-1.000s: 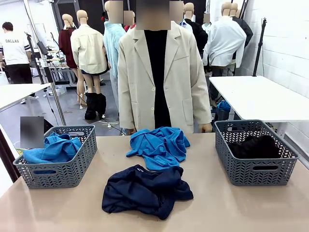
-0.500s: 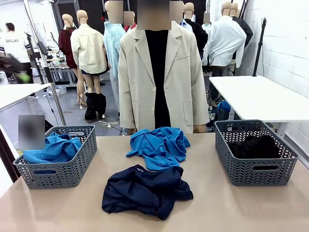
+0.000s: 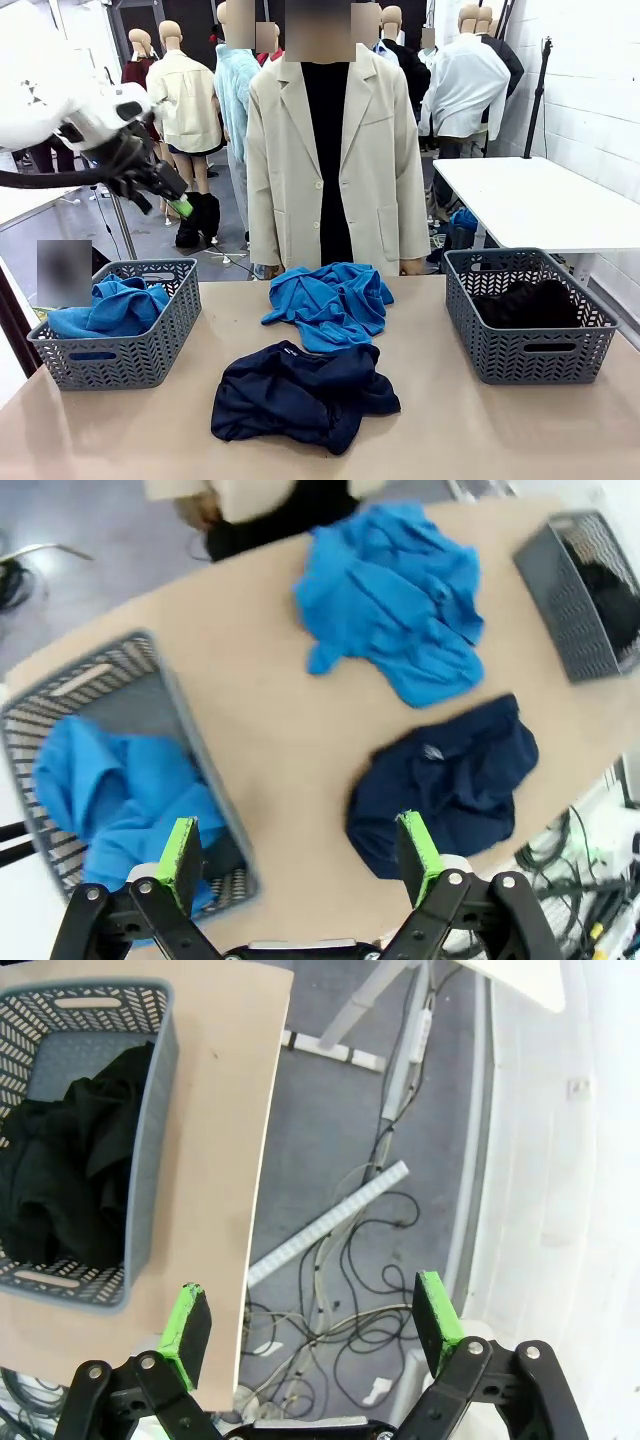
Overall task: Sort the tops and bottoms.
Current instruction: Lift clothes from the center of the table with your left hand.
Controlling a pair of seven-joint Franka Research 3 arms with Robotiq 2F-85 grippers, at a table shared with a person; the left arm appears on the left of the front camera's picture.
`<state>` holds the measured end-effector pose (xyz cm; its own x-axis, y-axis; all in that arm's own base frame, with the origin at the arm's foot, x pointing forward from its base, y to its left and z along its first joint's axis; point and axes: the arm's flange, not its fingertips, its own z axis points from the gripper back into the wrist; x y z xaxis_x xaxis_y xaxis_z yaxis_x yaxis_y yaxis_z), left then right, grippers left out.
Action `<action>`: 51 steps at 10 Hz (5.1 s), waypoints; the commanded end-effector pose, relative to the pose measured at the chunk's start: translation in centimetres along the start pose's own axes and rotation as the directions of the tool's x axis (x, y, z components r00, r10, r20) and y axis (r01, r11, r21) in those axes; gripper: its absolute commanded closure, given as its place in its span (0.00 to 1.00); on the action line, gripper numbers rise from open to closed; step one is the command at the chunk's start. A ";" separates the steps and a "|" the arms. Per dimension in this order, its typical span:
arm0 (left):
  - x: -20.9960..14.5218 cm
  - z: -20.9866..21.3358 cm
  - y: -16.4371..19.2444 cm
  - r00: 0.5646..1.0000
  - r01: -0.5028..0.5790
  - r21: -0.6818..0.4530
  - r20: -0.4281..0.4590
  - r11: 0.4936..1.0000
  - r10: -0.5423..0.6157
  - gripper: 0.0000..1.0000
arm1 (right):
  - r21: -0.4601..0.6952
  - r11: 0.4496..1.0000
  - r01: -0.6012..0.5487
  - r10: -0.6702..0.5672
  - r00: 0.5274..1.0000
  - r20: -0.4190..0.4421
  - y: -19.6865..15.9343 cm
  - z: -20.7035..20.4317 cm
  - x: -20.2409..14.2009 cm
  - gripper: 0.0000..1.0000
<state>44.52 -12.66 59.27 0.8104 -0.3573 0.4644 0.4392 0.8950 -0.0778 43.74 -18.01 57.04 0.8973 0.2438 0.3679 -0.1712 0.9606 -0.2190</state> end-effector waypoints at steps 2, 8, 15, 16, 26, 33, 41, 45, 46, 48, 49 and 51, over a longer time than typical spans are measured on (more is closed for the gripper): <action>0.4 1.1 1.8 0.999 -0.035 0.044 0.031 0.998 0.033 0.00 | -0.010 1.000 -0.014 0.013 1.000 -0.013 -0.1 0.1 -0.2 0.00; 1.9 -0.6 1.5 0.997 0.073 -0.037 0.022 0.997 -0.072 0.00 | -0.010 1.000 -0.014 0.013 1.000 -0.013 -0.1 0.1 -0.2 0.00; 16.0 -22.0 -1.7 0.867 0.383 -0.240 -0.241 0.892 -0.437 0.00 | -0.010 1.000 -0.014 0.013 1.000 -0.013 -0.1 0.1 -0.2 0.00; 16.8 -24.2 -1.3 0.862 0.390 -0.225 -0.251 0.893 -0.440 0.00 | -0.010 1.000 -0.014 0.013 1.000 -0.013 -0.1 0.1 -0.2 0.00; 17.2 -36.6 1.1 0.888 0.362 -0.359 -0.148 0.860 -0.435 0.00 | -0.010 1.000 -0.014 0.013 1.000 -0.013 -0.1 0.1 -0.2 0.00; 17.0 -36.3 0.6 0.895 0.348 -0.411 -0.122 0.842 -0.429 1.00 | -0.010 1.000 -0.014 0.013 1.000 -0.013 -0.1 0.1 -0.2 0.00; 16.2 -28.8 -3.3 0.886 0.340 -0.521 -0.101 0.783 -0.452 1.00 | -0.010 1.000 -0.014 0.013 1.000 -0.013 -0.1 0.1 -0.2 0.00; 18.1 -12.0 -8.2 0.783 0.589 -0.363 0.037 0.722 -0.620 1.00 | -0.010 1.000 -0.014 0.013 1.000 -0.013 -0.1 0.1 -0.2 0.00; 18.5 -7.4 -9.7 0.750 0.641 -0.300 0.050 0.706 -0.660 1.00 | -0.010 1.000 -0.014 0.013 1.000 -0.013 -0.1 0.1 -0.2 0.00; 19.2 1.7 -13.0 0.700 0.710 -0.168 0.066 0.684 -0.711 1.00 | -0.010 1.000 -0.014 0.013 1.000 -0.013 -0.1 0.1 -0.2 0.00; 19.4 5.7 -14.9 0.687 0.726 -0.068 0.042 0.684 -0.725 1.00 | -0.010 1.000 -0.014 0.013 1.000 -0.013 -0.1 0.1 -0.2 0.00; 19.6 12.2 -18.7 0.676 0.735 0.040 0.043 0.677 -0.736 1.00 | -0.010 1.000 -0.014 0.013 1.000 -0.013 -0.1 0.1 -0.2 0.00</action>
<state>47.27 -31.68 79.35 0.1807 -0.8843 0.4306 0.9026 0.3230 0.2845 43.66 -18.08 57.11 0.8978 0.2421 0.3679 -0.1690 0.9608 -0.2198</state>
